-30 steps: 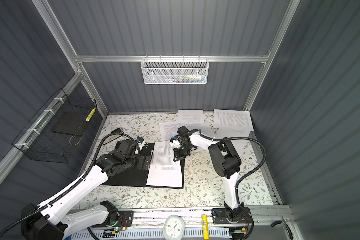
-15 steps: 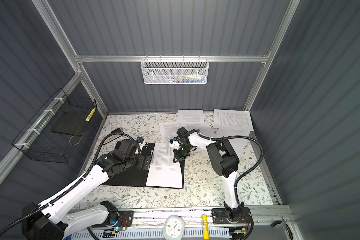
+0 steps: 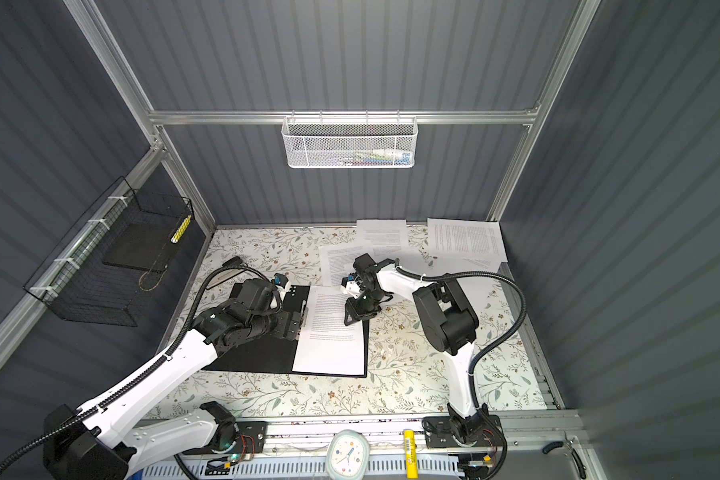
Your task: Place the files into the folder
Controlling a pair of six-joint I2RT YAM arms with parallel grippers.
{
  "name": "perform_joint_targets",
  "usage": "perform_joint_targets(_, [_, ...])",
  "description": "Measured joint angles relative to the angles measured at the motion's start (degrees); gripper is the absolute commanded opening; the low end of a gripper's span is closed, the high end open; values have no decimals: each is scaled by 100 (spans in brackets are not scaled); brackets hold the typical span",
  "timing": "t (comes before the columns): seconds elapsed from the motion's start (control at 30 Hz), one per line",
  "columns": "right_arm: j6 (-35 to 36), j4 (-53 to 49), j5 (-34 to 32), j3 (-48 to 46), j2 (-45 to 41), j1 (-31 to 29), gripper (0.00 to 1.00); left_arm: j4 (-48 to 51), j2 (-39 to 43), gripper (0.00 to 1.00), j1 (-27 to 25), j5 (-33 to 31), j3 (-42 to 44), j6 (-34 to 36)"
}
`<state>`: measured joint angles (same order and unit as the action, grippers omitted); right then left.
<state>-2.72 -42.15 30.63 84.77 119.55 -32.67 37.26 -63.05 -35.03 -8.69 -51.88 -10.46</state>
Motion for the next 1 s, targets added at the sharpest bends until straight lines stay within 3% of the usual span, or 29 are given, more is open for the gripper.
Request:
perform_joint_targets(0.43, [-286,118,-595,-57,-195,39,65,0,-26,100,0,2,0,-2])
perform_joint_targets(0.63, [-490,291,-1110,-647,-942,203,79,0,-26,100,0,2,0,0])
perform_joint_targets(0.7, [-581,459,-1274,-927,-1318,409,87,-2,-26,100,0,2,0,0])
perform_joint_targets(0.73, [-658,551,-1331,-1067,-1510,568,97,-2,-26,100,0,7,0,0])
perform_joint_targets(0.77, [-796,678,-1388,-1204,-1700,804,99,-4,-26,100,0,39,0,0])
perform_joint_targets(1.0, [-1777,1513,-1932,-1222,-1788,2568,99,-59,-350,100,0,409,-96,-173])
